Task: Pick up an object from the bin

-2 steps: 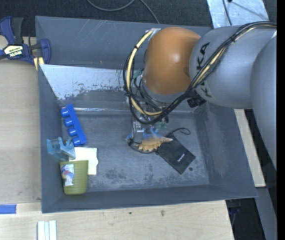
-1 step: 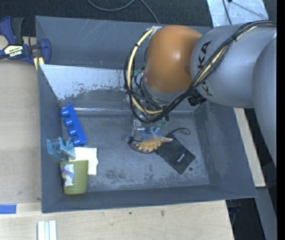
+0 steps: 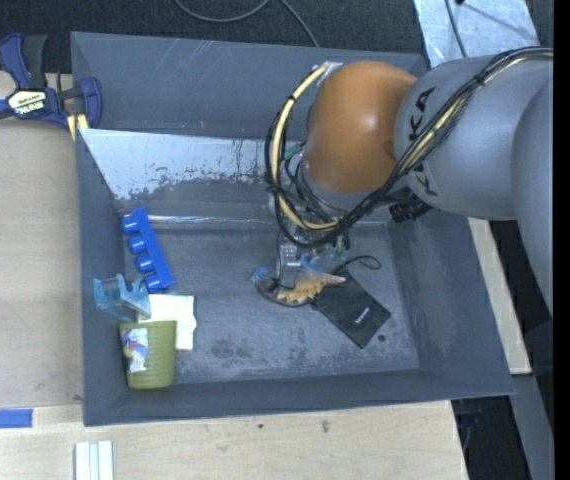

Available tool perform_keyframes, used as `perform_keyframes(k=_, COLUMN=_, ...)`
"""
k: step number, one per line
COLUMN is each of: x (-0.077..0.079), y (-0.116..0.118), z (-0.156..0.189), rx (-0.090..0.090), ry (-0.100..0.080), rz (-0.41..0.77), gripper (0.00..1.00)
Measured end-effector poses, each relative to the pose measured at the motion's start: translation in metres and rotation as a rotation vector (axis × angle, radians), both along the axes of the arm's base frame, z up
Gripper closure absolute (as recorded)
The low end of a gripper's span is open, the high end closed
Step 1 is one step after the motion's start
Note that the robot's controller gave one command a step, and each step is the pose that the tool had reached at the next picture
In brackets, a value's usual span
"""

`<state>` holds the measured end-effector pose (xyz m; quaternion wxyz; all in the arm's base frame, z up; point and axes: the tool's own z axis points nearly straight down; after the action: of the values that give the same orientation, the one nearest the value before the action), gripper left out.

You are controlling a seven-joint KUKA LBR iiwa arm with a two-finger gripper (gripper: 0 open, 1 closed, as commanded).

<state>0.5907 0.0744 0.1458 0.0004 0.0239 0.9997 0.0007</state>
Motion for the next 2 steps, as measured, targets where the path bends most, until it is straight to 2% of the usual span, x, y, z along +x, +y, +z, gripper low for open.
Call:
perform_keyframes(k=1, x=-0.004, y=-0.028, z=-0.032, rx=-0.001, ry=-0.003, rz=0.066, gripper=0.0)
perform_keyframes(k=2, x=-0.014, y=-0.077, z=-0.051, rx=-0.001, ry=-0.005, rz=0.115, gripper=1.0)
